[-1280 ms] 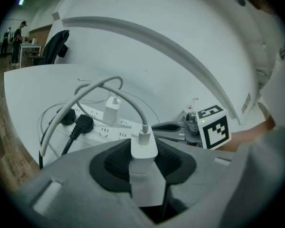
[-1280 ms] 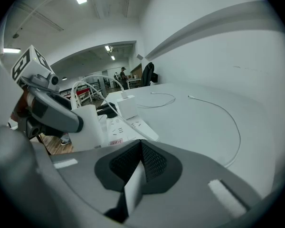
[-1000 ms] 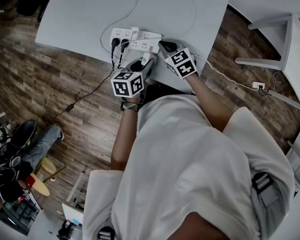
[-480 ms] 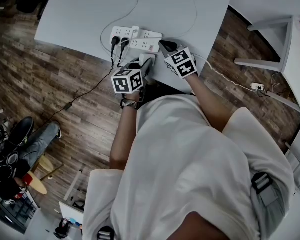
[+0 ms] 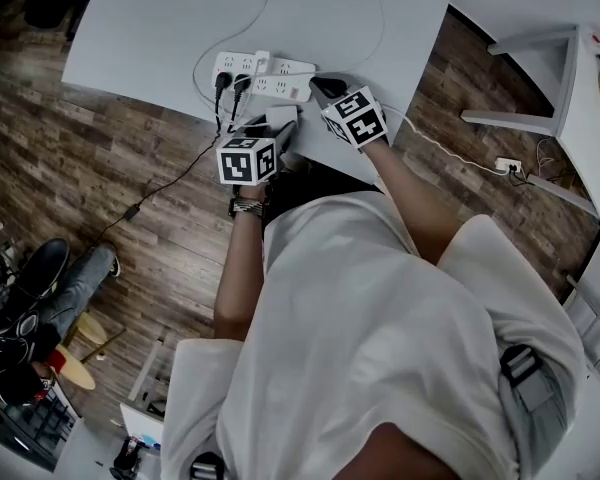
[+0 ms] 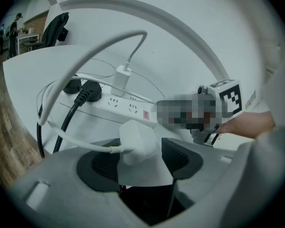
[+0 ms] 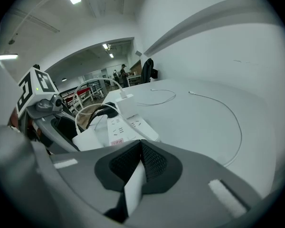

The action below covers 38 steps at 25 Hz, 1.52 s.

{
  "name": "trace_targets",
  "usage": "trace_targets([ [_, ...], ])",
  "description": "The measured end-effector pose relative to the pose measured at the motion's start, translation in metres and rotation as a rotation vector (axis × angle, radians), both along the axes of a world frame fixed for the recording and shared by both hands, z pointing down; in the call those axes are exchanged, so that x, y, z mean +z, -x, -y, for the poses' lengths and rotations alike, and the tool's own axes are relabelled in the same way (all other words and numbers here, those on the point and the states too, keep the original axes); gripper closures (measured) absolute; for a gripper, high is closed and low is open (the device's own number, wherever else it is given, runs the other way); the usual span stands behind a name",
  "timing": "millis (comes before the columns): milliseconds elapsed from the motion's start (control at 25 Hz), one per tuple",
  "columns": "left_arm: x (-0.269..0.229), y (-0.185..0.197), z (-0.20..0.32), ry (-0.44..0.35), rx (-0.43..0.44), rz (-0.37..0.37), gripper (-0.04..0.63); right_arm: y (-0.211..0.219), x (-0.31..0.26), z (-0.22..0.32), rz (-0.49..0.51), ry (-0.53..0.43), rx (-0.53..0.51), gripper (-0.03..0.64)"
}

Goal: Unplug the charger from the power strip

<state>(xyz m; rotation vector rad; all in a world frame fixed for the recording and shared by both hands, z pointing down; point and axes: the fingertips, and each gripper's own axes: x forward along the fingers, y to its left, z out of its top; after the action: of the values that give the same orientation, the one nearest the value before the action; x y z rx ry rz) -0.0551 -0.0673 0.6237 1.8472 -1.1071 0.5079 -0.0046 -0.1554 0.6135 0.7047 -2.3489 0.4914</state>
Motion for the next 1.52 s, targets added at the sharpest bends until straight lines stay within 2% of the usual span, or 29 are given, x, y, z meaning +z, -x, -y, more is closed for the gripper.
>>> trace_targets([
  [280,0.007,0.009,-0.011,0.029,0.081,0.079,0.218,-0.005,-0.022,-0.012,0.040,-0.009,0.076,0.612],
  [400,0.011,0.014,-0.018,0.045,0.115,0.094,0.218,-0.012,-0.030,-0.021,0.043,0.001,0.127,0.612],
  [640,0.007,0.016,-0.035,0.031,0.159,0.071,0.218,-0.030,-0.053,-0.040,0.042,-0.018,0.223,0.612],
  [880,-0.009,0.033,-0.042,-0.028,0.141,0.102,0.221,-0.039,-0.080,-0.054,0.062,-0.061,0.301,0.612],
  [960,-0.022,0.037,-0.040,-0.075,0.150,0.115,0.224,-0.038,-0.091,-0.056,0.074,-0.083,0.316,0.612],
  [1040,-0.042,0.042,-0.036,-0.151,0.158,0.138,0.280,-0.036,-0.106,-0.058,0.089,-0.114,0.325,0.612],
  [1200,-0.098,0.056,-0.017,-0.347,0.124,0.186,0.481,-0.030,-0.146,-0.056,0.123,-0.205,0.335,0.614],
  [1400,-0.174,0.068,0.016,-0.552,0.088,0.232,0.561,-0.030,-0.207,-0.046,0.179,-0.321,0.357,0.614],
  [1520,-0.224,0.071,0.033,-0.666,0.072,0.235,0.589,-0.032,-0.246,-0.040,0.190,-0.405,0.355,0.614],
])
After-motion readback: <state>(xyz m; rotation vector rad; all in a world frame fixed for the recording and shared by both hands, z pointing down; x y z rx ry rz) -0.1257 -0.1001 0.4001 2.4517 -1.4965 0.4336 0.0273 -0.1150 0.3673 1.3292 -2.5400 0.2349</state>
